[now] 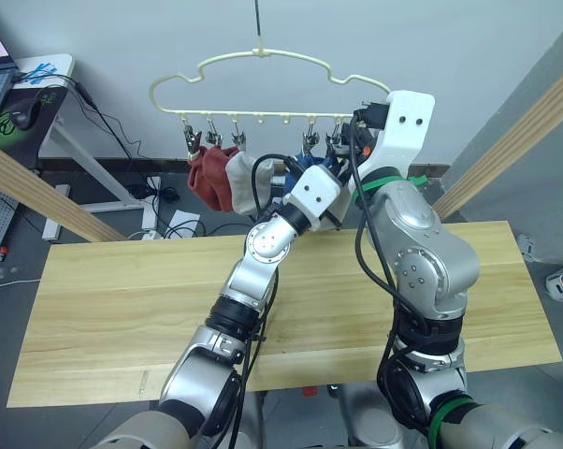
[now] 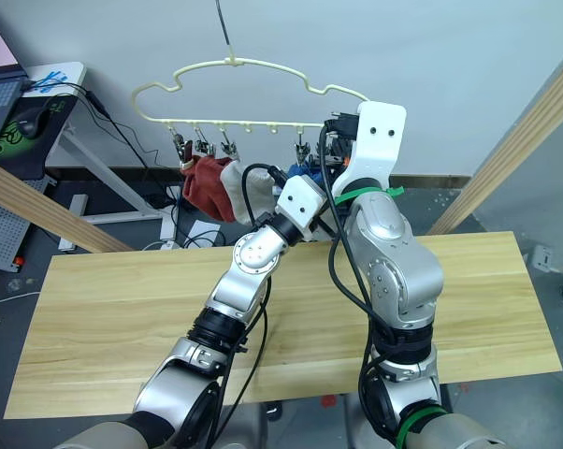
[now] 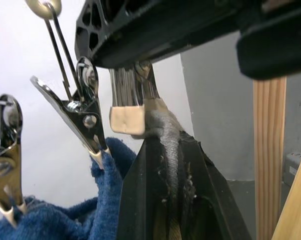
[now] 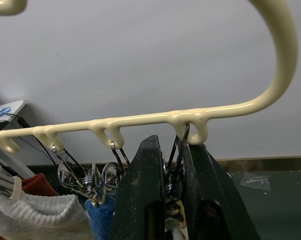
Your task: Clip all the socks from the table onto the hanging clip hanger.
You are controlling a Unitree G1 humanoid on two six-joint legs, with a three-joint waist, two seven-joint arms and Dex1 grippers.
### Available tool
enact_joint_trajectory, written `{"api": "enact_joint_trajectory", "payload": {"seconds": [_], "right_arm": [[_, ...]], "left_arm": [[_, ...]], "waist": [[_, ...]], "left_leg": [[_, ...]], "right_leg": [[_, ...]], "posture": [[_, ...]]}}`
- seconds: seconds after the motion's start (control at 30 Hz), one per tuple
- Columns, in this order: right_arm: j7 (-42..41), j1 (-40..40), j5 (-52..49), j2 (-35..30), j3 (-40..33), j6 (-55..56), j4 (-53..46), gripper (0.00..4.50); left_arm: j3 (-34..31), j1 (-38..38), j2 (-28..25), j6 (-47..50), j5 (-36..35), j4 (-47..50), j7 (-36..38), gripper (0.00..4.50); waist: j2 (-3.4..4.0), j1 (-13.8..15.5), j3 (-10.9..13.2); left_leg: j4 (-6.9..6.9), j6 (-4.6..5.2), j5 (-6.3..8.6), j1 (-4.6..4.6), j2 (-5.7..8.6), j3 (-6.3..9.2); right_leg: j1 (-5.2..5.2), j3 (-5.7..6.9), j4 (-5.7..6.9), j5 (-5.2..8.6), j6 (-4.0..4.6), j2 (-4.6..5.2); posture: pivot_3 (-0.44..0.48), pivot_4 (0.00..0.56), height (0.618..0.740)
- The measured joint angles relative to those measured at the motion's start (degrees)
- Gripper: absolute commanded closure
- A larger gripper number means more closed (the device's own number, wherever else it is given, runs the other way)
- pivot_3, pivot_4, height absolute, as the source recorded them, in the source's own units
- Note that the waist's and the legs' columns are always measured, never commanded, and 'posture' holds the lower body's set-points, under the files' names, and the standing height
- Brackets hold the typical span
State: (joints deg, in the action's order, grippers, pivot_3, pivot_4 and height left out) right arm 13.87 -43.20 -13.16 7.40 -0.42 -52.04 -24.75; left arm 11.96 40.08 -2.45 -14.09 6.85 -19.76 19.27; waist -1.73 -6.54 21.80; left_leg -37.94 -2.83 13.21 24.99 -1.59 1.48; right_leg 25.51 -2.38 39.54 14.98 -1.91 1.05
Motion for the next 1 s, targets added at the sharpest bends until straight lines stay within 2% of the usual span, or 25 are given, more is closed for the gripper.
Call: {"api": "enact_joint_trajectory", "payload": {"seconds": [0.43,0.8,0.97,1.0], "right_arm": [[-1.1,0.4,2.9,-0.2,1.7,0.2,-0.2,4.39],[-1.1,0.9,3.5,0.1,1.5,0.4,-0.4,0.49],[-1.0,1.0,3.3,0.1,0.9,0.4,-1.0,0.49],[-0.9,1.1,3.1,0.1,0.7,0.4,-1.2,0.46]], "left_arm": [[0.0,-1.1,0.2,0.1,0.0,1.4,-0.8,4.5],[-0.1,-1.0,0.4,0.1,0.0,2.1,-1.3,4.5],[-0.1,-1.0,0.4,0.4,0.2,2.1,-1.7,4.5],[-0.1,-1.0,0.5,0.5,0.2,2.1,-1.7,4.22]], "waist": [[0.0,0.0,0.0],[0.0,0.0,0.0],[0.0,0.0,0.0],[0.0,0.0,0.0]], "left_leg": [[0.0,0.0,0.0,0.0,-0.01,0.0],[0.0,0.0,0.0,0.0,0.0,0.01],[0.0,0.0,0.0,0.0,0.01,0.0],[0.0,0.0,0.0,0.0,0.01,0.0]], "right_leg": [[0.0,0.0,0.0,0.0,0.0,0.0],[0.0,0.0,0.0,0.0,0.0,0.0],[0.0,0.0,0.0,0.0,0.0,0.0],[0.0,0.0,0.0,0.0,0.0,0.0]], "posture": [[-0.18,0.348,0.74],[-0.179,0.349,0.74],[-0.178,0.348,0.74],[-0.178,0.348,0.74]]}}
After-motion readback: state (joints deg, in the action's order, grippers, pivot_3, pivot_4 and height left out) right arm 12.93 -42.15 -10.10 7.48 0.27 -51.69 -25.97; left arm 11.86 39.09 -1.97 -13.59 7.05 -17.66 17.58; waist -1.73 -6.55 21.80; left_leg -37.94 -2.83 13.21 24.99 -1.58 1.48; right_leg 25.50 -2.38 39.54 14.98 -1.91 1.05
